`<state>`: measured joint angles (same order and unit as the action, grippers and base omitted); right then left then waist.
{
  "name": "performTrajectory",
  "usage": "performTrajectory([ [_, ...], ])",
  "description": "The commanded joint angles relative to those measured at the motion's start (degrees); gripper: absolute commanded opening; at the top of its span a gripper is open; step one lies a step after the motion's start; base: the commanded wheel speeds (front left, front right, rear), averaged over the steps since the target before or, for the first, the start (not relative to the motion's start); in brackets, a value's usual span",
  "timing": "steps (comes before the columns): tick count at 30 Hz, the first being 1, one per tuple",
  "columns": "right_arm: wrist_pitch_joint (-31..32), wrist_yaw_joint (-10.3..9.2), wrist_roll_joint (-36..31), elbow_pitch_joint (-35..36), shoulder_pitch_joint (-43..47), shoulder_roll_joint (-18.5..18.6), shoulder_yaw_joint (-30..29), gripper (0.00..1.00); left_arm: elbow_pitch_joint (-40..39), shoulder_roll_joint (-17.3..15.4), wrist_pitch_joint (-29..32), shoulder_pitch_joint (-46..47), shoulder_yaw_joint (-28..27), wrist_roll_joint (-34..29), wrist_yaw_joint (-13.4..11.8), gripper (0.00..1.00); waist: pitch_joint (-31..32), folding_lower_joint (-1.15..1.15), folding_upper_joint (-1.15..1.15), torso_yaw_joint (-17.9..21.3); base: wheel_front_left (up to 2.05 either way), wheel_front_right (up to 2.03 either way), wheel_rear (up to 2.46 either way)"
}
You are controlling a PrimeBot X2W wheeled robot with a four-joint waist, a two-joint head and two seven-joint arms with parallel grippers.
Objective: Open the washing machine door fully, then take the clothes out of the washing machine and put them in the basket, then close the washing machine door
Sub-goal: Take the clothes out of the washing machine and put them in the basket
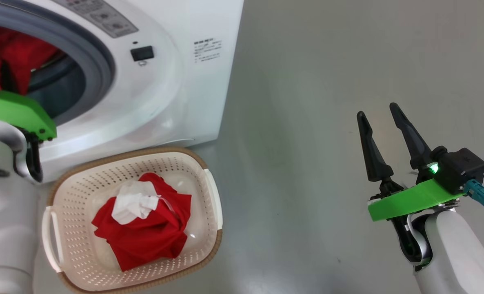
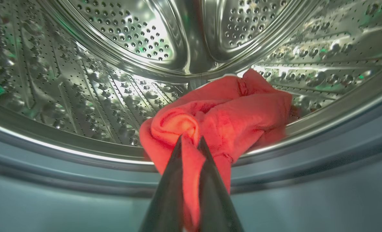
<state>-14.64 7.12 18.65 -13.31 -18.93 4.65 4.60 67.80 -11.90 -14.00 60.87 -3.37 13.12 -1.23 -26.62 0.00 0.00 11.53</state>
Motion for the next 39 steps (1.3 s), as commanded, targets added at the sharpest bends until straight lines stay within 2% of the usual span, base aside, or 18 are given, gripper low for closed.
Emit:
performTrajectory([
  [1,-0.4,0.36,0.6,1.0,1.4,0.3,1.2,1.0,-2.6,-2.2,-0.8,-2.0,-1.4,1.1,0.5,0.0,1.4,0.0,0.0,-1.1,0.0,0.0,0.0],
  [5,-0.4,0.36,0.7,1.0,1.6,0.5,0.7,1.0,-12.8,-1.4,-1.0,-7.6,-3.7,2.3,2.1,0.0,2.5,0.0,0.0,-2.3,0.0,0.0,0.0],
  [9,-0.4,0.36,0.6,0.8,1.7,0.7,0.5,1.0,-24.7,0.3,-1.0,-14.8,-6.3,2.0,2.2,0.0,3.9,0.0,0.0,-3.5,0.0,0.0,0.0],
  [10,-0.4,0.36,0.6,0.8,1.7,0.7,0.5,1.0,-24.7,0.3,-1.0,-14.8,-6.3,2.0,2.2,0.0,3.9,0.0,0.0,-3.5,0.0,0.0,0.0],
  [11,-0.4,0.36,0.5,0.8,2.0,0.7,0.5,1.0,-29.7,1.5,-1.0,-18.1,-7.4,1.7,2.6,0.0,4.7,0.0,0.0,-4.2,0.0,0.0,0.0],
  [20,-0.4,0.36,0.2,0.4,3.5,0.8,0.2,1.0,-44.2,6.0,-1.0,-28.6,-9.8,0.0,3.6,0.0,8.3,0.0,0.0,-6.4,0.0,0.0,0.0],
  [28,-0.4,0.36,0.2,-0.1,5.3,0.4,0.0,1.0,-53.3,7.8,-1.0,-36.1,-9.3,-0.2,5.2,0.0,11.8,0.0,0.0,-7.6,0.0,0.0,0.0],
  [39,-0.4,0.36,0.4,-0.7,7.2,-0.3,-0.5,1.0,-73.1,8.7,0.5,-44.1,-5.5,-0.6,3.3,0.0,15.8,0.0,0.0,-8.3,0.0,0.0,0.0],
])
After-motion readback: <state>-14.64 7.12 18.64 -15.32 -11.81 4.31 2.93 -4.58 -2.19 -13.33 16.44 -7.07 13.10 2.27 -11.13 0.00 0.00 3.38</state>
